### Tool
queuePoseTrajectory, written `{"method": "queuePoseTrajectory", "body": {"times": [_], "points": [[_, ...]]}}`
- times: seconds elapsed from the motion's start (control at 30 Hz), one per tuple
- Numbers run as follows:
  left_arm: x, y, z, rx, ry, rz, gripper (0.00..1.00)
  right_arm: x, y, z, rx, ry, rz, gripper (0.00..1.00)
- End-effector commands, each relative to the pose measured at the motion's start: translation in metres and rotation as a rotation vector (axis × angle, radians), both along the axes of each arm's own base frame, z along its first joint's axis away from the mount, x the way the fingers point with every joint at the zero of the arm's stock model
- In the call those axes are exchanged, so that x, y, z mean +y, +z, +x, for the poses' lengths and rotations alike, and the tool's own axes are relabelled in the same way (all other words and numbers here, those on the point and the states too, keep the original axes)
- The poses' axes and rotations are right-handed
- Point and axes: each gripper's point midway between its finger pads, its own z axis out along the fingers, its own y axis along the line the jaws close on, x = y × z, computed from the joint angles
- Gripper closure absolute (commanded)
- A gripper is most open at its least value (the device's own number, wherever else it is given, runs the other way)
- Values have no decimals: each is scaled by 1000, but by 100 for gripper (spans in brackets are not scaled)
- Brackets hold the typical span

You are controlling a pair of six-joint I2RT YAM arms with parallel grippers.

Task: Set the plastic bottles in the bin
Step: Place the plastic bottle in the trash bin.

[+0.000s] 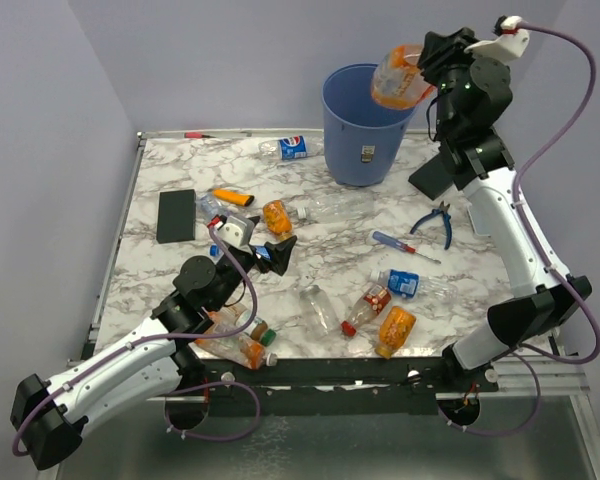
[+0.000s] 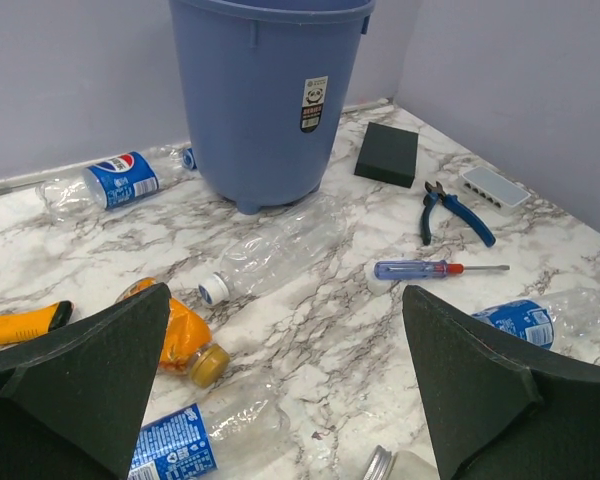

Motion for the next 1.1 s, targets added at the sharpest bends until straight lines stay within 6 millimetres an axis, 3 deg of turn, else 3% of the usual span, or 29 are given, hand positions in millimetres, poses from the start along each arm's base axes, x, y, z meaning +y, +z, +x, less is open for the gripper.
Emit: {"method": "queuePoseTrajectory", "body": {"times": [0.0,0.2,0.43,0.73,1.07], "points": [[2,-3,1,1,13,7,1,-29,54,-3,-204,-39,128,100],[0,-5,1,8,8,15,1,-29,27,35,-154,-77,64,99],[-3,-13,3,18,4,44,1,-7,-8,82,-114,-2,36,100],[-5,-21,6,28,5,71,1,0,-74,120,5,-14,-8,99],[-10,-22,6,30,-13,74,1,11,-157,144,186,17,-31,100]]}}
